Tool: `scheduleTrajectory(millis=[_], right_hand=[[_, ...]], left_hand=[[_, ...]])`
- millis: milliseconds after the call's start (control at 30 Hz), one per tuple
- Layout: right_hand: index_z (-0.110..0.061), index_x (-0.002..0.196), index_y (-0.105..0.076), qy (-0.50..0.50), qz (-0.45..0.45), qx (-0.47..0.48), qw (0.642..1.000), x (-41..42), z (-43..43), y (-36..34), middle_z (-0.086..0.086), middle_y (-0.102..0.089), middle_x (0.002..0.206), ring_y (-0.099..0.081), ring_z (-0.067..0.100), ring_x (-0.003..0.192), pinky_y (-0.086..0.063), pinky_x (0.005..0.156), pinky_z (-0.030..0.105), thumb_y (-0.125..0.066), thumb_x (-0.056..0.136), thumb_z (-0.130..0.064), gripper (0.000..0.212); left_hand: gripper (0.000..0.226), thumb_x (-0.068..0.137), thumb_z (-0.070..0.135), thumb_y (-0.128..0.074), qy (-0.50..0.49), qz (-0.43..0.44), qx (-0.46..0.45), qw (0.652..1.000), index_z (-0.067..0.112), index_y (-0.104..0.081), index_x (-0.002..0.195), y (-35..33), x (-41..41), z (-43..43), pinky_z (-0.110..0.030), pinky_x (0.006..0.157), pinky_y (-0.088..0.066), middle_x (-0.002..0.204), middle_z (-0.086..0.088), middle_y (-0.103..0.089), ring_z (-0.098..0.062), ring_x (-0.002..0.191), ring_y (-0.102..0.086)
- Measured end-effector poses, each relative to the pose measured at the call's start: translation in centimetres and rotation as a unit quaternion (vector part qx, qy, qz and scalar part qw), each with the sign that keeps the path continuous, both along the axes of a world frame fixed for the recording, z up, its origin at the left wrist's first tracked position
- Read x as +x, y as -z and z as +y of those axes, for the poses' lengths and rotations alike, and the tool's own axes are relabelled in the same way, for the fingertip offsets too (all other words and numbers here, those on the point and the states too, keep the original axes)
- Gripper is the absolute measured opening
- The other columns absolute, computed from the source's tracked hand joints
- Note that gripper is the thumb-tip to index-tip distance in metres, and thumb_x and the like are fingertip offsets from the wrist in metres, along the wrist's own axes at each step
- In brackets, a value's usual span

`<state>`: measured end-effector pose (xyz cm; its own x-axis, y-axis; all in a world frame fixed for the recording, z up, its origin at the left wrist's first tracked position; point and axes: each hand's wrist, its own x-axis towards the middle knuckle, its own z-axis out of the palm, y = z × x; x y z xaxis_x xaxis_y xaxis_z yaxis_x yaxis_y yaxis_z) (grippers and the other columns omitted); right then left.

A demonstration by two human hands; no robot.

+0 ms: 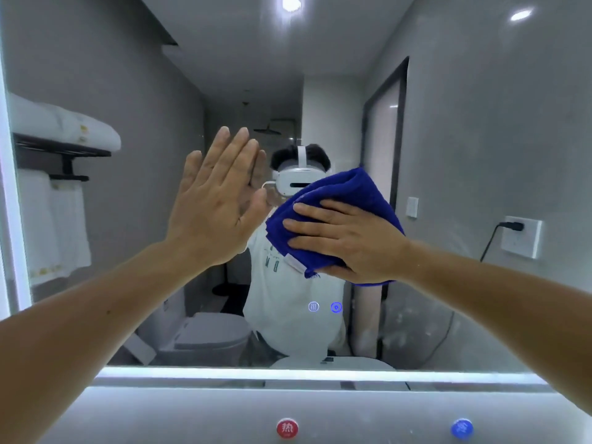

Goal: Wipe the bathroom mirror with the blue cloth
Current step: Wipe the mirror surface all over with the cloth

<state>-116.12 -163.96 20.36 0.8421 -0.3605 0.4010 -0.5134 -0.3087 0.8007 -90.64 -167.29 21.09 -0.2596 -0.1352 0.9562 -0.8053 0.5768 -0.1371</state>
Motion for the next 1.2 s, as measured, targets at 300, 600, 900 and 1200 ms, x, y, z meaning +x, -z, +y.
scheduleTrajectory(millis=[300,600,900,1200], right_hand=[[-0.015,0.142,-0.051,-0.022,-0.068,-0.014,0.997,-1.8,0.6,3.3,0.004,-0.044,0.151,-0.029,0.026,0.146,-0.021,0.120,0.047,-0.059,0.096,-0.032,0.049],[-0.014,0.142,-0.050,0.008,-0.221,-0.040,0.974,-7.8,2.7,11.9,0.004,-0.040,0.153,-0.029,0.027,0.146,-0.023,0.118,0.050,-0.052,0.096,-0.027,0.047],[-0.014,0.140,-0.053,0.044,-0.228,-0.007,0.973,-7.9,4.0,21.5,0.003,-0.042,0.152,-0.034,0.027,0.143,-0.027,0.116,0.047,-0.056,0.093,-0.023,0.048],[-0.010,0.136,-0.054,0.081,-0.242,-0.069,0.965,-6.6,3.5,16.0,0.008,-0.043,0.151,-0.032,0.029,0.144,-0.025,0.117,0.049,-0.050,0.094,-0.019,0.043]], left_hand=[[0.063,0.100,0.043,-0.027,0.004,-0.050,0.011,0.999,0.012,-0.023,0.154,4.1,-2.0,1.5,-0.048,0.121,-0.010,0.163,-0.004,-0.019,-0.019,0.152,-0.008],[0.063,0.101,0.042,-0.022,-0.036,-0.072,0.025,0.996,0.013,-0.013,0.156,5.8,-1.6,0.5,-0.052,0.121,-0.010,0.164,-0.005,-0.013,-0.021,0.152,-0.002],[0.063,0.099,0.041,-0.025,0.017,-0.064,0.044,0.997,0.010,-0.023,0.154,6.5,-3.3,2.6,-0.048,0.121,-0.008,0.163,-0.005,-0.019,-0.022,0.152,-0.009],[0.065,0.099,0.044,-0.021,0.020,-0.079,0.072,0.994,0.013,-0.018,0.155,6.4,-5.3,2.4,-0.048,0.122,-0.006,0.164,-0.004,-0.013,-0.020,0.152,-0.004]])
